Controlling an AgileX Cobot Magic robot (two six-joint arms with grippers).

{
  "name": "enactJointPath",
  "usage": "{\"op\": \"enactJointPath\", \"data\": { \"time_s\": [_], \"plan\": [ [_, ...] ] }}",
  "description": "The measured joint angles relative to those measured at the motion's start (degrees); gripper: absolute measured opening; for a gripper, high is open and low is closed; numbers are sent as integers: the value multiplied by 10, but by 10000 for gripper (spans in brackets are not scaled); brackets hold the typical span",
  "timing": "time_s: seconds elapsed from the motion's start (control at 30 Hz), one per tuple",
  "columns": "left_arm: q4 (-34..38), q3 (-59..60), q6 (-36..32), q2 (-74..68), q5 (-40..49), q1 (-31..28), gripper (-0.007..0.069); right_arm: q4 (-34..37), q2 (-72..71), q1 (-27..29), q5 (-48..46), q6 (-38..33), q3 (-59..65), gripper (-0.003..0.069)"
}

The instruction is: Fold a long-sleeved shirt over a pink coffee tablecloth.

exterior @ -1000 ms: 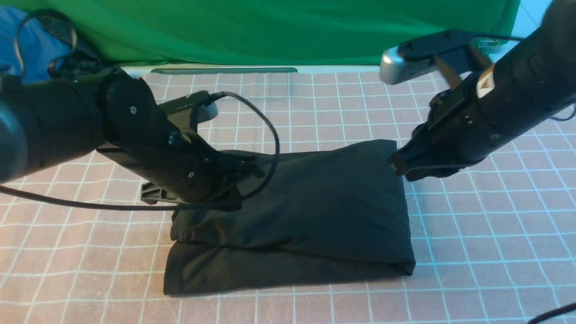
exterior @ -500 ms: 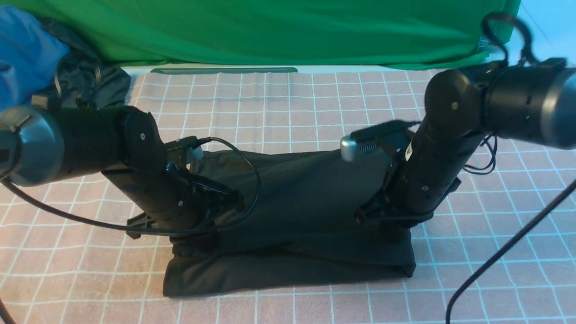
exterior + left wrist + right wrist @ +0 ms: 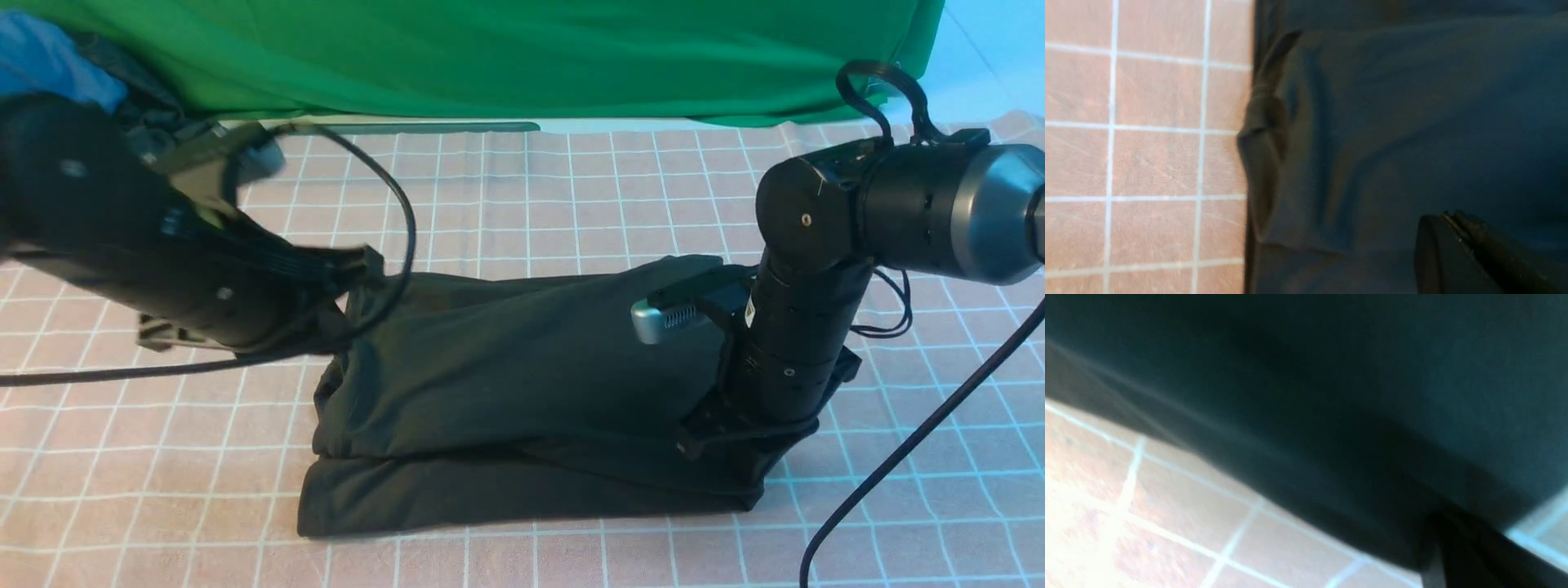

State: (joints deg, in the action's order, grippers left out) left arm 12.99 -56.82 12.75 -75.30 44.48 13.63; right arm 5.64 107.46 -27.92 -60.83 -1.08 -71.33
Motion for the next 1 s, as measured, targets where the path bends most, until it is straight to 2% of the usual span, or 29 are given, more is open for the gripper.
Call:
{"op": "enactJointPath", "data": {
  "time_s": [0.1,0.23,0.37,0.53,0.7,1.0],
  "plan": [
    [0,0,0,63,18,0,13,-16,-31,0,-15,0,4,38],
    [-2,0,0,179,53,0,13,-22,-143,0,-10,4,4,38],
    [-24,0,8,308,70,0,13,-27,-304,0,42,7,4,42],
    [-74,0,56,445,78,0,13,-56,-480,0,126,11,4,44],
    [-111,7,83,530,79,0,13,-72,-606,0,164,11,11,48],
    [-123,111,103,594,59,0,13,-119,-855,0,345,11,217,50]
  ]
}}
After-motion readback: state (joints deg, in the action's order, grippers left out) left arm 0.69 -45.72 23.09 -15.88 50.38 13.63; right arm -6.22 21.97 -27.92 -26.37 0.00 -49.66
